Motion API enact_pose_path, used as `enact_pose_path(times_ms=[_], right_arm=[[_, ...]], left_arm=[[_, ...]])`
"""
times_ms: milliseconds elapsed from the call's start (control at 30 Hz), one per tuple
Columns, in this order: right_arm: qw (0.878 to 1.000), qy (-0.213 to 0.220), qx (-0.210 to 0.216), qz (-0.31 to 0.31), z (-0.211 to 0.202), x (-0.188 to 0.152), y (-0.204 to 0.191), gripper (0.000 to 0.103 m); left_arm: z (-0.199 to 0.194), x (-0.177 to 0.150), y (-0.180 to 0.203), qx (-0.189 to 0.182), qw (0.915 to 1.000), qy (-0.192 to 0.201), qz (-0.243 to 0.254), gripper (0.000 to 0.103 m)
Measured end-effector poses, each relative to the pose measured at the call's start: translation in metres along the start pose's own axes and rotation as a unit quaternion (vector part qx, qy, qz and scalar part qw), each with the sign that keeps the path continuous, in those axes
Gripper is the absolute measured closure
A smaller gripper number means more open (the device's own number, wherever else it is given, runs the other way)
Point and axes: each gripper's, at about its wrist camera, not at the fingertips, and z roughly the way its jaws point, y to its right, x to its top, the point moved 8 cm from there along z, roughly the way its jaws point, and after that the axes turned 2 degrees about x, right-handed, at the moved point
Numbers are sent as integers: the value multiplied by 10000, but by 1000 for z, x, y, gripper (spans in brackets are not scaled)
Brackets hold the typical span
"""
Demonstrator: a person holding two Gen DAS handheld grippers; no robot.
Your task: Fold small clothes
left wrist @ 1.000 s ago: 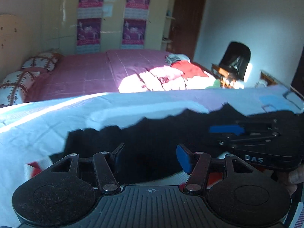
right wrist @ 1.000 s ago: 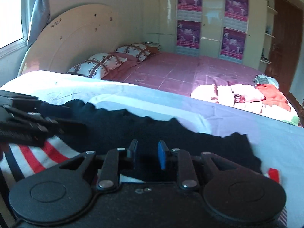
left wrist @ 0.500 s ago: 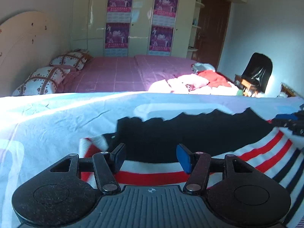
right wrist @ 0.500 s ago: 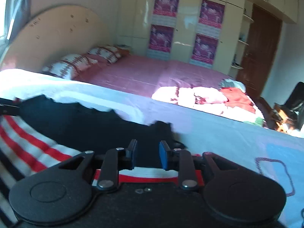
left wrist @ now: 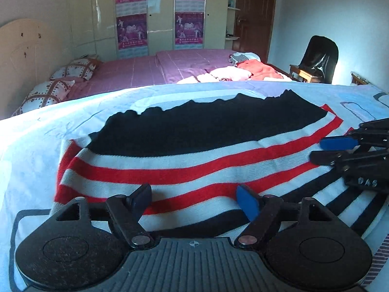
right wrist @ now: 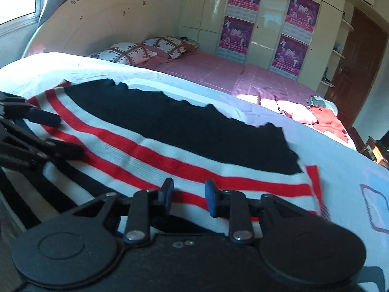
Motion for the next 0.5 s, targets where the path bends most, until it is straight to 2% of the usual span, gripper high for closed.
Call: enact_pose_path(times_ms=[167, 267, 300, 367, 400, 500], right_arm=[[9980, -198, -541, 262, -15, -31, 56, 69], [9970, -241, -587, 448, -25, -34, 68, 71], [9970, -130, -596, 485, -34, -28, 64, 71], [9974, 304, -318, 571, -54, -16, 45, 69], [9974, 411, -107, 584, -61, -12, 30, 69], [9973, 392, 498, 379, -60, -5, -25, 71]], left_arm=[[-18, -15, -35, 243, 9997, -25, -94, 25], [-27, -17, -44, 429, 9990, -93, -97, 25], [-36, -13, -44, 503, 9986, -40, -184, 25], [-55, -4, -36, 326, 9981, 296, -421, 25], [-60, -2, -26, 182, 9978, 334, -543, 25], [-62, -4, 18, -159, 9987, 287, -380, 25]])
